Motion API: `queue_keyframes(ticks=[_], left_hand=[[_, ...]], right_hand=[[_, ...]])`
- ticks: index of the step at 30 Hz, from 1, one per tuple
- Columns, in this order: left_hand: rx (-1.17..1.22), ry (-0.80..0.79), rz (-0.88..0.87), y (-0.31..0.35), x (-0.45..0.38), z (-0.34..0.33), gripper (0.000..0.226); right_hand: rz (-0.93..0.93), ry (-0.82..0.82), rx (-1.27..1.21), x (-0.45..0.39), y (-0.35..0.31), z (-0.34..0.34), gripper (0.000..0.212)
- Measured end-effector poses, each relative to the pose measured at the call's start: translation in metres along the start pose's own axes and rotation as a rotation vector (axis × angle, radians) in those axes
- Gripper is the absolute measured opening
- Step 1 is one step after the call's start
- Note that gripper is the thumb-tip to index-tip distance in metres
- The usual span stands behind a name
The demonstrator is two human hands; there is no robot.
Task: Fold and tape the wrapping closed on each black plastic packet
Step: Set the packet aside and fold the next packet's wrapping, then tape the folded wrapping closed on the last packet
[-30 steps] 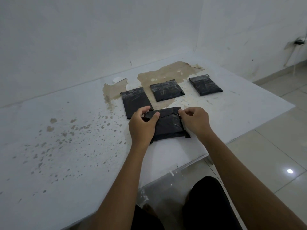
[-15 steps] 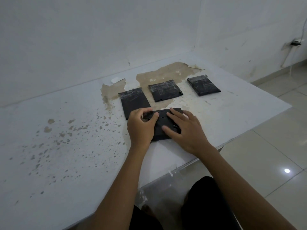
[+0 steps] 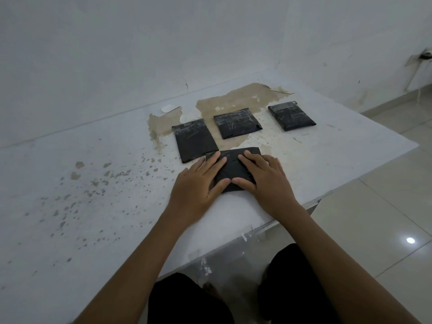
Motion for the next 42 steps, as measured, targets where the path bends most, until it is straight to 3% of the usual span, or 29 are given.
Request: queue_keyframes(ticks=[8, 12, 15, 19, 29, 33, 37, 42], left_hand=[[0.146, 0.021, 0.065, 0.016, 0.009, -0.006, 0.060], [0.154, 0.029, 0.057, 0.016, 0.015, -0.007, 0.063], [0.163, 0.033, 0.056, 0.017, 0.018, -0.008, 0.064], [0.176, 0.011, 0.067, 0.018, 0.019, -0.007, 0.064], [0.332, -0.023, 0.104, 0.022, 0.026, 0.003, 0.055], [0.403, -0.026, 0.125, 0.021, 0.026, 0.007, 0.053], [0.442, -0.033, 0.129, 0.018, 0.026, 0.008, 0.054], [0.487, -0.057, 0.128, 0.016, 0.025, 0.010, 0.055]], right_hand=[[-0.053, -0.004, -0.122, 0.005, -0.002, 0.016, 0.080], [0.023, 0.197, -0.170, 0.026, 0.001, 0.038, 0.029], [-0.083, 0.159, -0.259, 0.055, -0.001, 0.058, 0.010], [-0.155, -0.093, -0.319, 0.083, -0.008, 0.064, 0.014], [-0.271, -0.262, -0.380, 0.110, -0.013, 0.044, 0.053], [-0.323, -0.289, -0.512, 0.111, -0.019, 0.041, 0.049], [-0.385, -0.286, -0.687, 0.114, -0.023, 0.040, 0.031], [-0.407, -0.258, -0.738, 0.115, -0.023, 0.039, 0.020]])
Point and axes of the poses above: each hand's wrist, its own x-axis away from the middle knuckle, its own z-axis out of the back of the hand, y = z × x, the point moved 1 cm from there along -x, towards the middle knuckle, and after that the axes turned 1 degree about -z, right-handed, at the moved point
